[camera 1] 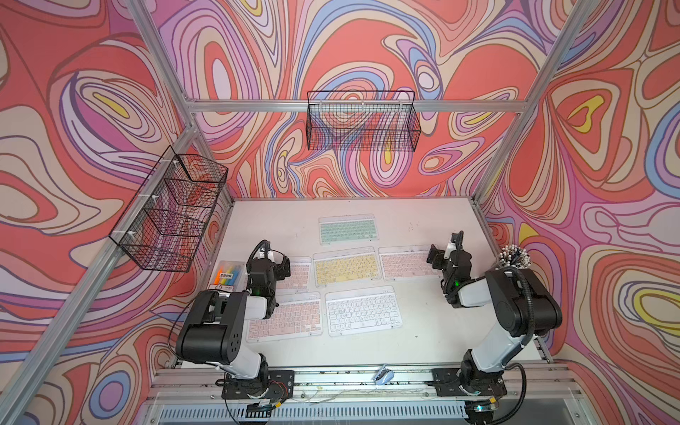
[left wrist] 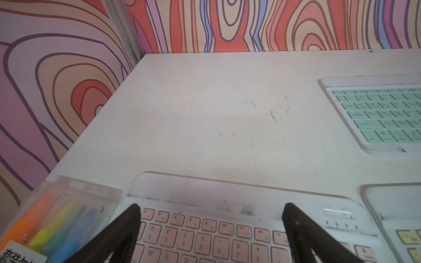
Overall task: Stack the numeric keypads
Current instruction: Pick up the numeric keypad from the center of the board.
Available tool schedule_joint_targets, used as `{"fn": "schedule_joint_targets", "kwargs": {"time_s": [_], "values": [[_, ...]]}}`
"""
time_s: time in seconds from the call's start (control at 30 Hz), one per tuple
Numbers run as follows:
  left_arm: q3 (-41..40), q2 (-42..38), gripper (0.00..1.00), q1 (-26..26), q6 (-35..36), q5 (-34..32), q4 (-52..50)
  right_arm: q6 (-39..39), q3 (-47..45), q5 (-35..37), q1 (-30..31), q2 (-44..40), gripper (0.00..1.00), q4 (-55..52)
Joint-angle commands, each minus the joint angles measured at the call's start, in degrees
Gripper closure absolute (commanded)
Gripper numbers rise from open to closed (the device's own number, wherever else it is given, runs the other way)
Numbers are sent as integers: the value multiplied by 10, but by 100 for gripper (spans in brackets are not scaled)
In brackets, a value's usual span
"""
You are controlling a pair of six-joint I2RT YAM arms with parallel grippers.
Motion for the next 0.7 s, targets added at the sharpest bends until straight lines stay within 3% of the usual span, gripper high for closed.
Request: {"fn": "schedule_joint_targets", "kwargs": {"time_s": [0.0, 0.67], "values": [[7, 0, 0, 4, -5, 5, 5, -4, -5, 1, 1, -3, 1, 19], [7, 0, 0, 4, -3, 7, 3, -2, -2, -1, 0, -2, 2, 13]]}}
